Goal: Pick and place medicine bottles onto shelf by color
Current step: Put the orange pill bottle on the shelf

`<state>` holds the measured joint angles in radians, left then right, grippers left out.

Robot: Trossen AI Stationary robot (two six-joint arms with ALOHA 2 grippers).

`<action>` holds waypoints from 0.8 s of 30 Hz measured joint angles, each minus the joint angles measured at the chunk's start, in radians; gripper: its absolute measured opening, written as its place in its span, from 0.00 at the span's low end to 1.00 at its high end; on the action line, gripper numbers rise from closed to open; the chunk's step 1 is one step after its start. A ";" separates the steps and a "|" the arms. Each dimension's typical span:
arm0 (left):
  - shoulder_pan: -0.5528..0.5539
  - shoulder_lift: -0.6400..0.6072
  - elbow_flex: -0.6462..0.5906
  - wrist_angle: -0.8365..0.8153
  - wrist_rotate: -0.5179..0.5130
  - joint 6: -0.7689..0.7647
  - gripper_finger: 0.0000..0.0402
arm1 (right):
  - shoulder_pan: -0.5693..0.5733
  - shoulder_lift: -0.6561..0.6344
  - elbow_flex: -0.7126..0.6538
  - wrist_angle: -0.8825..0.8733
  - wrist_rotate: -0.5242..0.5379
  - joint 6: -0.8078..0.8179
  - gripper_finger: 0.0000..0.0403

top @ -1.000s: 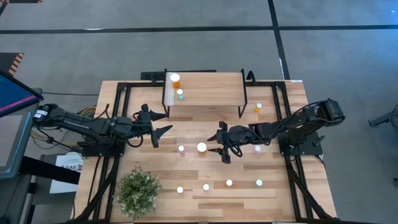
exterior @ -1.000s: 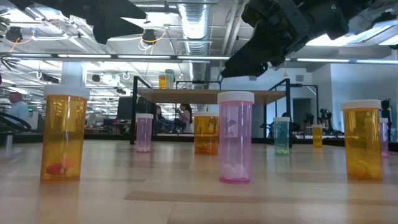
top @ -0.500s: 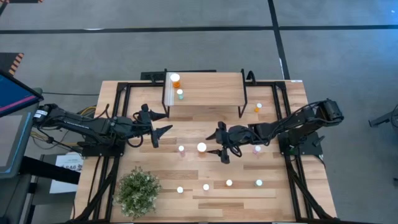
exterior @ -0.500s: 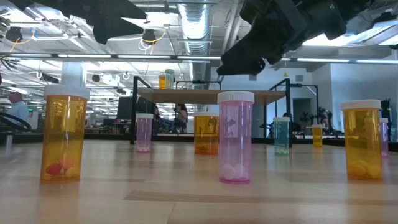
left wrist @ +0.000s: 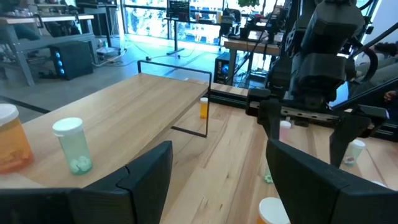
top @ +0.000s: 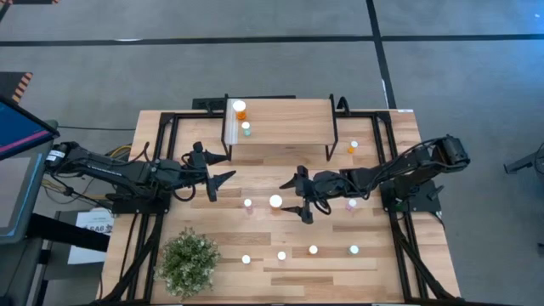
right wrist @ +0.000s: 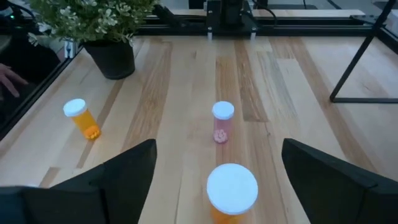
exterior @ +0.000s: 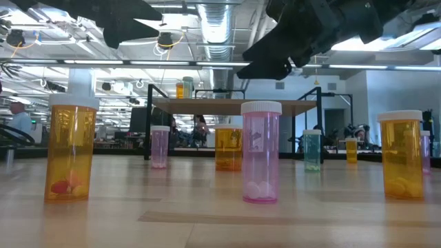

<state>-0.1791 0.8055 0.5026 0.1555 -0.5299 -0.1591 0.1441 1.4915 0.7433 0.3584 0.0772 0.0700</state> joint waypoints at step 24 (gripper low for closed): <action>0.000 0.000 0.000 -0.008 0.000 0.001 0.61 | -0.023 0.209 0.142 -0.046 0.005 -0.044 0.92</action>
<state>-0.1791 0.8051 0.5026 0.1479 -0.5297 -0.1581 0.1207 1.7008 0.8856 0.3121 0.0819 0.0257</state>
